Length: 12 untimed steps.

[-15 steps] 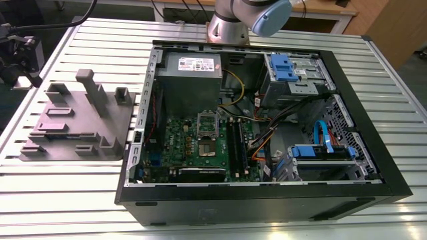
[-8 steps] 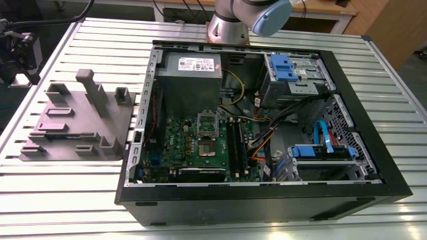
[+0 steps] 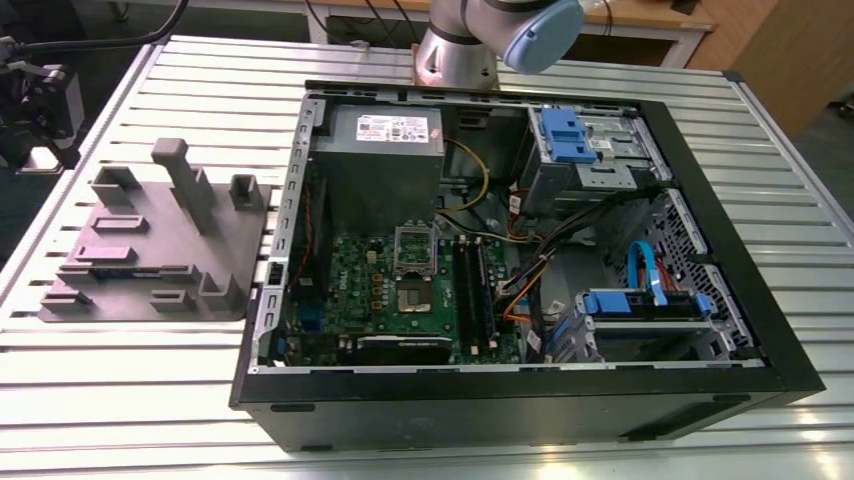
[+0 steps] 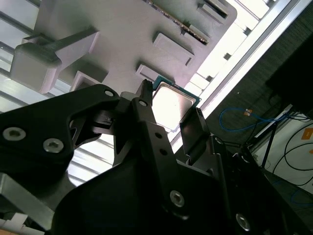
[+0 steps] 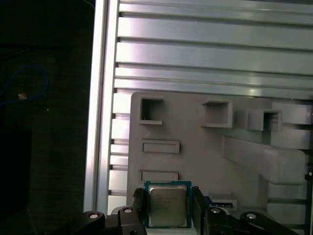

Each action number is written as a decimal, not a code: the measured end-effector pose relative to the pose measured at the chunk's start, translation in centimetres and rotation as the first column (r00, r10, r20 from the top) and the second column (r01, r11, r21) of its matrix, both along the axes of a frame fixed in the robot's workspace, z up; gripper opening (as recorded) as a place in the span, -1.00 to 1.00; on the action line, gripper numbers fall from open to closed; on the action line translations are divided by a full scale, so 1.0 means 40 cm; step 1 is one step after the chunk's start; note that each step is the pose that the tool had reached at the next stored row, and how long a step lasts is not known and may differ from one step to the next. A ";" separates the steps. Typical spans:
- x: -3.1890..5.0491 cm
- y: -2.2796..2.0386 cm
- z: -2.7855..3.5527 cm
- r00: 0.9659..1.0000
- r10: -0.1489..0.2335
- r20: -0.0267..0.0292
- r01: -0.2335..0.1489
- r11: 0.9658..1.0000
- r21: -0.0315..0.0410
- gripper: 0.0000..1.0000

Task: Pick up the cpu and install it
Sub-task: 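Pick up the cpu and move it towards the insertion slot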

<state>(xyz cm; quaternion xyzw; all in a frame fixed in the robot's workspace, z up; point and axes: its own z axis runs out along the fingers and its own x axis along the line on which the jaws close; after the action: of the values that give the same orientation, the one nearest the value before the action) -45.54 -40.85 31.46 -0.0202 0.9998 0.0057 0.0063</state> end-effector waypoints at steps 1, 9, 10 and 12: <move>0.000 0.000 0.000 1.000 0.000 0.000 0.000 1.000 0.000 -0.06; 0.000 0.000 0.012 1.000 0.000 0.000 0.000 1.000 0.000 -0.06; 0.000 0.000 0.014 1.000 0.000 0.000 0.000 1.000 0.000 -0.06; 0.000 0.000 0.014 1.000 0.000 0.000 0.000 1.000 0.000 -0.06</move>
<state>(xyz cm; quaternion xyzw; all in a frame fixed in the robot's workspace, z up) -45.54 -40.85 32.01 -0.0203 0.9998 0.0057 0.0064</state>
